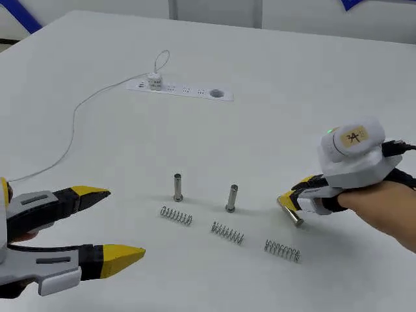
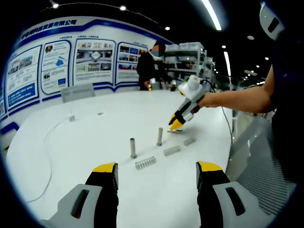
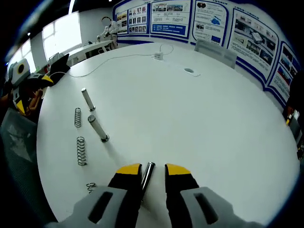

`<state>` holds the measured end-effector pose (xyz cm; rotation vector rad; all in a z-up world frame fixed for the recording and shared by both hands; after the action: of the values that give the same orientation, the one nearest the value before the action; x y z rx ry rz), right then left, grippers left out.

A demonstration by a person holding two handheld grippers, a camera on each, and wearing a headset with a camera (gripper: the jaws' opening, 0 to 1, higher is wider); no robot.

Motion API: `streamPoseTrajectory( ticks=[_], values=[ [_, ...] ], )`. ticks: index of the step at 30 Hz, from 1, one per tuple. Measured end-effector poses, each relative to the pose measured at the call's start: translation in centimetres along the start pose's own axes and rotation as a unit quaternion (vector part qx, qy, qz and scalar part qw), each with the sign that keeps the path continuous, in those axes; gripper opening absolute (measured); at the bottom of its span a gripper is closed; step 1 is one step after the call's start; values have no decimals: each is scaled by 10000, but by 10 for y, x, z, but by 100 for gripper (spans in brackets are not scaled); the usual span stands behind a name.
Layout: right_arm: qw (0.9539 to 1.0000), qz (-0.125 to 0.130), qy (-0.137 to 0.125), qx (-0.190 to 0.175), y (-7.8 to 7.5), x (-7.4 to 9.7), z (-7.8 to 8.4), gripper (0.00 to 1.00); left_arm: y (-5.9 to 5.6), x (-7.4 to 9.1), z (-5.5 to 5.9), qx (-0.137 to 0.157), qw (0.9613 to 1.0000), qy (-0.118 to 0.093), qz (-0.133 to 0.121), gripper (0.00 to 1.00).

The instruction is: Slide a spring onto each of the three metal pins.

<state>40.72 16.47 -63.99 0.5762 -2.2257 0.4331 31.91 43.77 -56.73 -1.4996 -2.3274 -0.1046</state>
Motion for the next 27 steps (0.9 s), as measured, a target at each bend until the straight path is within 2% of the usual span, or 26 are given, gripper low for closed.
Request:
streamPoseTrajectory(
  ticks=[7, 11, 21, 27],
  values=[
    [9996, 152, 215, 75, 2, -7, 2, 16, -1, -2, 2, 39, 10000, -7, 37, 68],
    [9994, 175, 292, -104, 2, -8, 4, 15, -1, -2, 2, 36, 10000, -12, 51, 67],
    [9984, 156, 460, -276, 4, -10, 6, 13, -1, -3, 3, 51, 10000, -19, 80, 67],
    [9968, 80, 673, -420, 5, -10, 5, 10, -1, -3, 3, 69, 9999, -17, 106, 67]
  ],
)
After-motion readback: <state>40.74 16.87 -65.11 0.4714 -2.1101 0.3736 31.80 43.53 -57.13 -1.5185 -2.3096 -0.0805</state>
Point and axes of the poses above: the centre of the closed fingertips' face, and the gripper's own axes: x roughly backward along the fingers, y roughly to its left, z roughly out of its underside, the point moved 3 cm from there along x, roughly backward along the fingers, and after that the axes turned 6 degrees about z, right-handed, at the moved point
